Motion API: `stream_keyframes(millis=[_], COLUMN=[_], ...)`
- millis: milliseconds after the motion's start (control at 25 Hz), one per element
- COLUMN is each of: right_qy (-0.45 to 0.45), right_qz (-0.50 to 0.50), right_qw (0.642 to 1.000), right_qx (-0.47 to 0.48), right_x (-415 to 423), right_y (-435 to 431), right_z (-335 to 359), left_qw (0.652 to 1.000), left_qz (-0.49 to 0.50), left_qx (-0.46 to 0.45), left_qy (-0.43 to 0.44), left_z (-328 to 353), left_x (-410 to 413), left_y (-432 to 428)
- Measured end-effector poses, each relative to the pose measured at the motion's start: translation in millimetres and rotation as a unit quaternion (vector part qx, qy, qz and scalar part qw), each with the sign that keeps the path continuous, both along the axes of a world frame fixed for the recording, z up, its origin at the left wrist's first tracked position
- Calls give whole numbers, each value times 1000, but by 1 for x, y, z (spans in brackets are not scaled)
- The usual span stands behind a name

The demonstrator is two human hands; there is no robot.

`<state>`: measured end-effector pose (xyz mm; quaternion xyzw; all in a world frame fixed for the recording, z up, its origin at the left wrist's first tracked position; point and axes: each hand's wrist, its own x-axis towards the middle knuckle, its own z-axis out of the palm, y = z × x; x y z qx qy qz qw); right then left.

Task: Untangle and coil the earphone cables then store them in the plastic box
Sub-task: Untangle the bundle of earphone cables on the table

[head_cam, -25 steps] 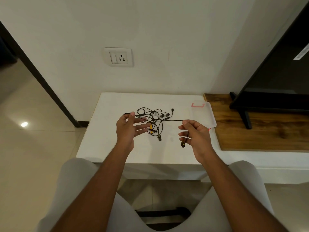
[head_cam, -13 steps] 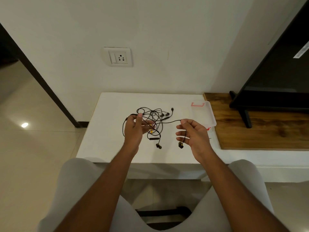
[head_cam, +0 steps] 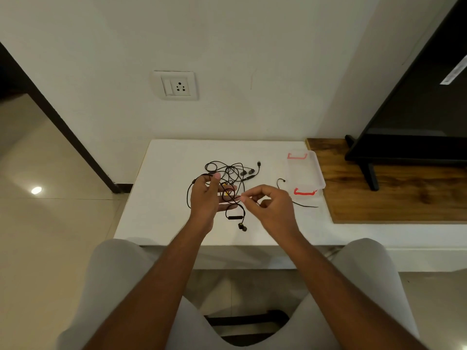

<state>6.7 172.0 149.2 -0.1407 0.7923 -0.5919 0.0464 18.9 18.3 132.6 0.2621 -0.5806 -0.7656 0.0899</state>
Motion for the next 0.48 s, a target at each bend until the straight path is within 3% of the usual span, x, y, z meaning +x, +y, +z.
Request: stream_keyframes(millis=[160,320,480], right_qy=[11,20,14], right_qz=[17,-73,-87], right_qw=[999,996,995], right_qx=[47,43,52], right_x=[12,-10,-19], right_y=[-14,0,13], right_z=[-10,-14,-20], left_qw=[1000,999,997], left_qz=[-5,-27,-59], left_qx=[-17,19,37], left_qy=[-5,19,19], left_z=[0,2,6], left_x=[-1,0,0], left_y=[1,-1,2])
